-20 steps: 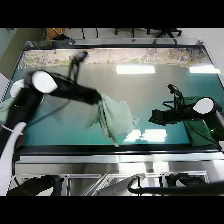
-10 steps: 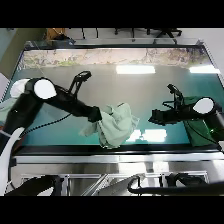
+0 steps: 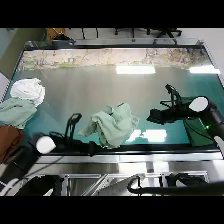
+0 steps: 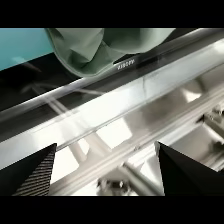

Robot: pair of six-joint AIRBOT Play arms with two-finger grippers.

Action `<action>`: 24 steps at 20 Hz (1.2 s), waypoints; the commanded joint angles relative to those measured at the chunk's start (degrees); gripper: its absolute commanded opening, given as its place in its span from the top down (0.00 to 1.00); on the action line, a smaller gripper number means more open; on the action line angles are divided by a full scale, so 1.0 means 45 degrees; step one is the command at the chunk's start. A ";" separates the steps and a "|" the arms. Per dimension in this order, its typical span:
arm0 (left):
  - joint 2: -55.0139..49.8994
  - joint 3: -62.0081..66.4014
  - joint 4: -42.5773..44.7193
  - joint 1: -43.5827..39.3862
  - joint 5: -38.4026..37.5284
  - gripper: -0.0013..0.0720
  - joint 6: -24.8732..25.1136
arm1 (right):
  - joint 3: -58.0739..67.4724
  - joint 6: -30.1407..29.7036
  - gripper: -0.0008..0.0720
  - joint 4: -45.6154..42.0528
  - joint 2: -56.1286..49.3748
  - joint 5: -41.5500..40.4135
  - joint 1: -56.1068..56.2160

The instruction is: Fold the shirts.

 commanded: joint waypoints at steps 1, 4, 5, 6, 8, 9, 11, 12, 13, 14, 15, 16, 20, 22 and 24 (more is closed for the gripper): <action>-0.0097 -0.2555 -0.1826 -0.1093 0.4974 0.04 -0.0495 | 0.0005 -0.1413 0.30 0.0005 -0.1394 -0.0928 0.0010; -0.1933 -0.2424 -0.2176 -0.1758 0.6169 0.04 -0.0379 | 0.0024 -0.1870 0.30 0.0034 -0.2871 -0.1909 0.0010; -0.2550 -0.2171 -0.2171 -0.2001 0.6591 0.04 -0.0296 | 0.0024 -0.2365 0.30 0.0301 -0.3385 -0.2254 0.0010; -0.3143 -0.1851 -0.2161 -0.2244 0.6985 0.05 -0.0243 | 0.0024 -0.2905 0.30 0.0782 -0.3857 -0.2429 0.0010; -0.4260 -0.0962 -0.2152 -0.2531 0.7363 0.10 0.0024 | 0.0024 -0.3852 0.30 0.1991 -0.4697 -0.2686 0.0010; -0.4741 -0.0495 -0.2142 -0.2511 0.7276 0.31 0.0092 | 0.0029 -0.4483 0.30 0.2754 -0.5071 -0.2875 0.0010; -0.5552 0.0321 -0.2050 -0.2511 0.7004 0.50 0.0301 | 0.0078 -0.5581 0.30 0.4133 -0.5693 -0.2973 0.0015; -0.5848 0.0612 -0.2050 -0.2511 0.6766 0.51 0.0500 | 0.0107 -0.5853 0.30 0.4561 -0.5940 -0.2968 0.0019; -0.6062 0.0831 -0.2040 -0.2511 0.6411 0.51 0.0816 | 0.0107 -0.5858 0.35 0.4813 -0.6154 -0.2968 0.0019; -0.6212 0.0947 -0.2040 -0.2511 0.6164 0.51 0.0962 | 0.0107 -0.5921 0.53 0.4920 -0.6353 -0.2963 0.0015; -0.6285 0.0967 -0.2045 -0.2497 0.6013 0.81 0.0967 | 0.0112 -0.6261 0.67 0.5071 -0.6479 -0.2919 0.0015; -0.6280 0.0957 -0.1962 -0.2482 0.5897 0.96 0.1039 | 0.0131 -0.6635 0.78 0.5304 -0.6528 -0.2749 0.0010; -0.5241 0.0962 -0.1370 -0.1647 0.4575 0.97 0.1069 | 0.0850 -0.6985 0.97 0.5416 -0.6028 -0.2079 -0.0214; -0.3988 0.0967 -0.1098 -0.0719 0.3818 0.97 0.1069 | 0.1545 -0.6931 0.97 0.5421 -0.5343 -0.1598 -0.0714; -0.2584 0.0962 -0.0661 0.0389 0.2909 0.97 0.1069 | 0.2181 -0.6800 0.97 0.5416 -0.4595 -0.0996 -0.1307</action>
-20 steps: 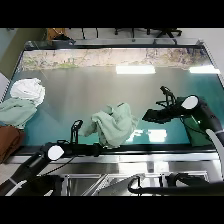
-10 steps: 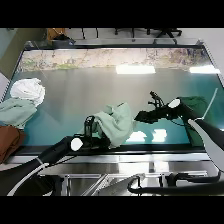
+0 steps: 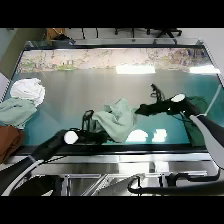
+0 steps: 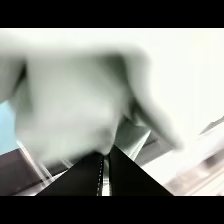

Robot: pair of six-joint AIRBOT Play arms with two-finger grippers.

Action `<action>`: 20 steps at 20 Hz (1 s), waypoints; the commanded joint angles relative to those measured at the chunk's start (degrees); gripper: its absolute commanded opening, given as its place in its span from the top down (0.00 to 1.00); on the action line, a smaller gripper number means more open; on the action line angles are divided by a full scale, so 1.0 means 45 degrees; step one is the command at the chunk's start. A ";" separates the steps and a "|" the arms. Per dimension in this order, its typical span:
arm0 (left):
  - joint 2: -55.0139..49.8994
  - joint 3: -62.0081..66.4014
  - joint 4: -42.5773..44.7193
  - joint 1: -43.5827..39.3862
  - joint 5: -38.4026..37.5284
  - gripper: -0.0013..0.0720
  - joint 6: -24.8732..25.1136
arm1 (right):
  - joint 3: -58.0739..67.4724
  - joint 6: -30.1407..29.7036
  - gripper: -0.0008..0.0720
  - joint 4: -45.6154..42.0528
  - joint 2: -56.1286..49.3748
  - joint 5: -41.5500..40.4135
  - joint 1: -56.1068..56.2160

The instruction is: Fold the shirts.

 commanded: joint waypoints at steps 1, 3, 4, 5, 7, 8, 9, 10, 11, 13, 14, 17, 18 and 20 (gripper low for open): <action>0.1991 0.0024 0.0699 0.1831 -0.1933 0.97 0.0068 | 0.0860 0.0000 0.97 0.0131 0.1093 0.0971 -0.0831; 0.2691 0.0029 0.0821 0.2764 -0.3070 0.97 0.0165 | 0.0860 -0.0005 0.97 0.0044 0.1554 0.1399 -0.1059; 0.3177 0.0039 0.0816 0.3245 -0.3400 0.97 0.0209 | 0.0865 -0.0010 0.97 0.0092 0.1904 0.1598 -0.1185; 0.3876 0.0063 0.0811 0.3871 -0.3526 0.97 0.0209 | 0.0869 -0.0015 0.97 0.0155 0.2361 0.1593 -0.1326; 0.5348 0.0486 0.0821 0.5275 -0.3905 0.97 0.0282 | 0.1200 -0.0010 0.97 0.0185 0.3444 0.1603 -0.1807; 0.5989 0.0816 0.0821 0.6013 -0.4289 0.97 0.0471 | 0.1418 -0.0015 0.97 0.0180 0.4002 0.1608 -0.2030; 0.6562 0.1248 0.0821 0.6824 -0.4877 0.97 0.0782 | 0.1681 -0.0010 0.97 0.0194 0.4634 0.1622 -0.2229; 0.6985 0.1715 0.0806 0.7621 -0.5557 0.97 0.0991 | 0.1933 -0.0010 0.97 0.0199 0.5134 0.1647 -0.2317; 0.7266 0.2166 0.0792 0.8281 -0.6110 0.97 0.1195 | 0.2225 -0.0010 0.97 0.0204 0.5605 0.1651 -0.2312; 0.7776 0.3419 0.0685 0.9675 -0.7174 0.97 0.1753 | 0.2948 -0.0034 0.97 0.0389 0.6552 0.1637 -0.2312; 0.8009 0.4158 0.0675 1.0312 -0.7480 0.97 0.1948 | 0.3410 -0.0078 0.97 0.0379 0.6917 0.1593 -0.2312; 0.8359 0.6577 0.0675 1.1268 -0.7495 0.97 0.2186 | 0.5396 -0.0627 0.97 0.0374 0.7703 0.1574 -0.2312; 0.8344 0.7504 0.0675 1.1268 -0.7461 0.97 0.2186 | 0.6120 -0.0806 0.97 0.0364 0.7834 0.1535 -0.2312; 0.8058 0.9311 0.0695 1.1239 -0.7359 0.97 0.2220 | 0.7606 -0.1083 0.97 0.0291 0.7898 0.1433 -0.2312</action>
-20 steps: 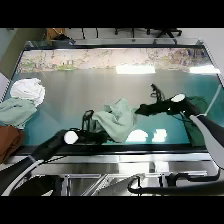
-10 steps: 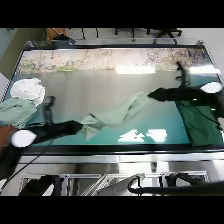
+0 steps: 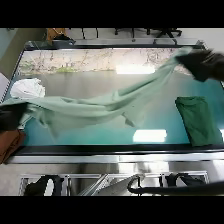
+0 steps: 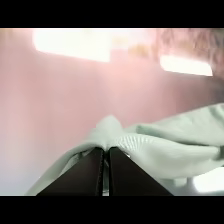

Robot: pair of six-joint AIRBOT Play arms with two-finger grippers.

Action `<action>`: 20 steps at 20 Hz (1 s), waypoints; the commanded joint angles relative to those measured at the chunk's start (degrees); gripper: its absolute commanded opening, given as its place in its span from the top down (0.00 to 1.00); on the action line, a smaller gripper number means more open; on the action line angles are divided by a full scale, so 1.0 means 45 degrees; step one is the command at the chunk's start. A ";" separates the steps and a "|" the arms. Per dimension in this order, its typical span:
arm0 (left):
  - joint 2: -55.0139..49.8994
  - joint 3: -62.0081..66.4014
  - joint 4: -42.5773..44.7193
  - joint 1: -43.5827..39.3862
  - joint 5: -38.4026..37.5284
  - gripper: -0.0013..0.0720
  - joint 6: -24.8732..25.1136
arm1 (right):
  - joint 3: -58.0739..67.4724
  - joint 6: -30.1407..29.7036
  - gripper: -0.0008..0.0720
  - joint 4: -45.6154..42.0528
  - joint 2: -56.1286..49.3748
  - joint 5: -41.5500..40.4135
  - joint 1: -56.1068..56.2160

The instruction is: Fold the shirts.

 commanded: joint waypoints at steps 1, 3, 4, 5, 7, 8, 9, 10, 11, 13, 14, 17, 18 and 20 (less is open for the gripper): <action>-0.0301 0.3288 0.0068 0.0408 -0.0170 0.97 0.0228 | 0.2511 -0.0617 0.97 -0.0146 0.0359 -0.0403 -0.0010; -0.1015 0.5425 0.0151 0.0408 -0.0175 0.97 0.0505 | 0.3706 -0.1117 0.97 -0.0554 0.0282 -0.1161 -0.0010; -0.1496 0.6475 0.0146 0.0408 -0.0199 0.97 0.0510 | 0.4274 -0.1127 0.97 -0.0899 0.0194 -0.1583 -0.0010; -0.1982 0.7354 0.0136 0.0408 -0.0340 0.97 0.0505 | 0.4862 -0.1127 0.97 -0.1263 0.0034 -0.1967 -0.0010; -0.3094 0.8680 0.0097 0.0408 -0.1117 0.97 0.0500 | 0.5746 -0.1326 0.97 -0.1690 -0.0427 -0.2424 -0.0010; -0.3594 0.8942 0.0015 0.0408 -0.1530 0.97 0.0500 | 0.5940 -0.1413 0.97 -0.1676 -0.0743 -0.2545 -0.0010; -0.4119 0.8932 -0.0107 0.0408 -0.1792 0.97 0.0500 | 0.5994 -0.1404 0.97 -0.1681 -0.1161 -0.2545 -0.0010; -0.4537 0.8631 -0.0393 0.0408 -0.1817 0.97 0.0495 | 0.5989 -0.1345 0.97 -0.1681 -0.1719 -0.2297 -0.0010; -0.5013 0.8111 -0.0806 0.0398 -0.1899 0.97 0.0510 | 0.5984 -0.1020 0.97 -0.1685 -0.2375 -0.1957 -0.0010; -0.6115 0.6747 -0.1477 0.0194 -0.2157 0.97 0.0743 | 0.5969 -0.0282 0.97 -0.1685 -0.4167 -0.0908 -0.0005; -0.6766 0.5877 -0.1520 -0.0126 -0.2137 0.97 0.1049 | 0.5960 0.0136 0.97 -0.1690 -0.5168 -0.0330 -0.0005; -0.9063 0.3283 -0.1515 -0.1039 -0.1574 0.97 0.2191 | 0.5445 0.1205 0.97 -0.1685 -0.8408 0.0986 0.0044; -0.9976 0.2511 -0.1511 -0.1297 -0.1044 0.97 0.2511 | 0.5003 0.1326 0.97 -0.1690 -0.9525 0.1044 0.0151; -1.2240 0.1428 -0.1515 -0.1676 0.0355 0.97 0.3230 | 0.4104 0.1331 0.97 -0.1685 -1.1584 0.0913 0.0325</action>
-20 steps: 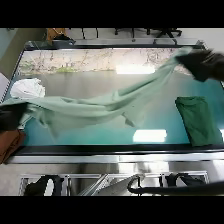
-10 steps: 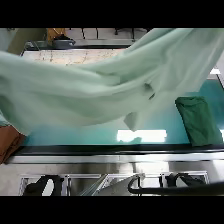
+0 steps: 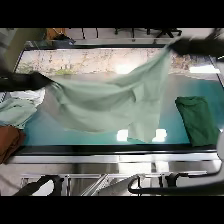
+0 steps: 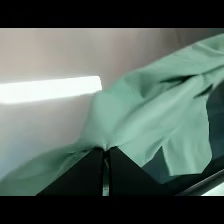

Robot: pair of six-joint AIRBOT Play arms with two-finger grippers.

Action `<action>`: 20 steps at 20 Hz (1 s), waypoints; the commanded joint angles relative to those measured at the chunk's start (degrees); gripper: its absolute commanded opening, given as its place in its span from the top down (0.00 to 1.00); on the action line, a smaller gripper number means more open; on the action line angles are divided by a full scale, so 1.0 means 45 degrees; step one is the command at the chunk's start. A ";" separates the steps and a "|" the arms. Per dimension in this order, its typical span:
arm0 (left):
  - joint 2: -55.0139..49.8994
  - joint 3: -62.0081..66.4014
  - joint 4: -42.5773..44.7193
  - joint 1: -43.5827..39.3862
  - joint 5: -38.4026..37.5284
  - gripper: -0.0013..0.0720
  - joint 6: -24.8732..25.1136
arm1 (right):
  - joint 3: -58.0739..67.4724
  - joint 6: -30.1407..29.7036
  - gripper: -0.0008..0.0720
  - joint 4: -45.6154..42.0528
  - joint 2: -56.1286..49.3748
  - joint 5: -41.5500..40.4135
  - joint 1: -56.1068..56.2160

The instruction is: Fold the shirts.

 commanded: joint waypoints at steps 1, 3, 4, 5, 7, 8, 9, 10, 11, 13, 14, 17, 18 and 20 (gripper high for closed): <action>-0.3687 -0.1899 -0.0199 -0.0675 0.1943 0.97 0.1345 | -0.1190 0.0529 0.97 0.0039 -0.3798 0.0389 0.0364; -0.6047 -0.1161 -0.0214 -0.0680 0.2239 0.97 0.1758 | -0.1253 0.0544 0.97 0.0102 -0.5367 0.0078 0.0568; -0.7048 -0.0393 -0.0248 -0.0602 0.1962 0.84 0.1729 | -0.1243 0.0583 0.95 0.0301 -0.5848 -0.0175 0.0641; -0.7922 0.0563 -0.0267 -0.0457 0.1375 0.30 0.1715 | -0.1234 0.0578 0.75 0.0554 -0.6033 -0.0374 0.0661; -0.8937 0.2526 -0.0296 -0.0107 0.0049 0.04 0.1462 | -0.1059 0.0573 0.51 0.0748 -0.5795 -0.0345 0.0457; -0.9156 0.3468 -0.0287 0.0117 -0.0738 0.04 0.1224 | -0.0913 0.0573 0.51 0.0704 -0.5459 0.0000 0.0228; -0.9180 0.4274 -0.0146 0.0413 -0.1506 0.04 0.1049 | -0.0860 0.0588 0.51 0.0607 -0.4935 0.0505 -0.0107; -0.9015 0.4799 0.0102 0.0763 -0.2166 0.04 0.0782 | -0.0865 0.0661 0.51 0.0393 -0.4396 0.1035 -0.0457; -0.8772 0.5017 0.0471 0.1064 -0.2759 0.04 0.0665 | -0.0874 0.0874 0.51 -0.0063 -0.3832 0.1627 -0.0899; -0.7912 0.4279 0.1549 0.1651 -0.3356 0.04 0.0631 | -0.1209 0.1273 0.51 -0.1302 -0.2895 0.2555 -0.1651; -0.7388 0.3405 0.1953 0.1943 -0.3288 0.04 0.0738 | -0.1715 0.1481 0.51 -0.1860 -0.2458 0.2788 -0.1991; -0.5955 -0.0301 0.2089 0.2749 -0.2492 0.04 0.1477 | -0.3881 0.1229 0.51 -0.2545 -0.1520 0.2832 -0.2628; -0.5625 -0.1545 0.2084 0.2885 -0.2147 0.04 0.1841 | -0.4454 0.1064 0.51 -0.2540 -0.1423 0.2817 -0.2705; -0.5323 -0.3317 0.2016 0.2943 -0.1472 0.04 0.2429 | -0.5265 0.0962 0.51 -0.2531 -0.1423 0.2550 -0.2715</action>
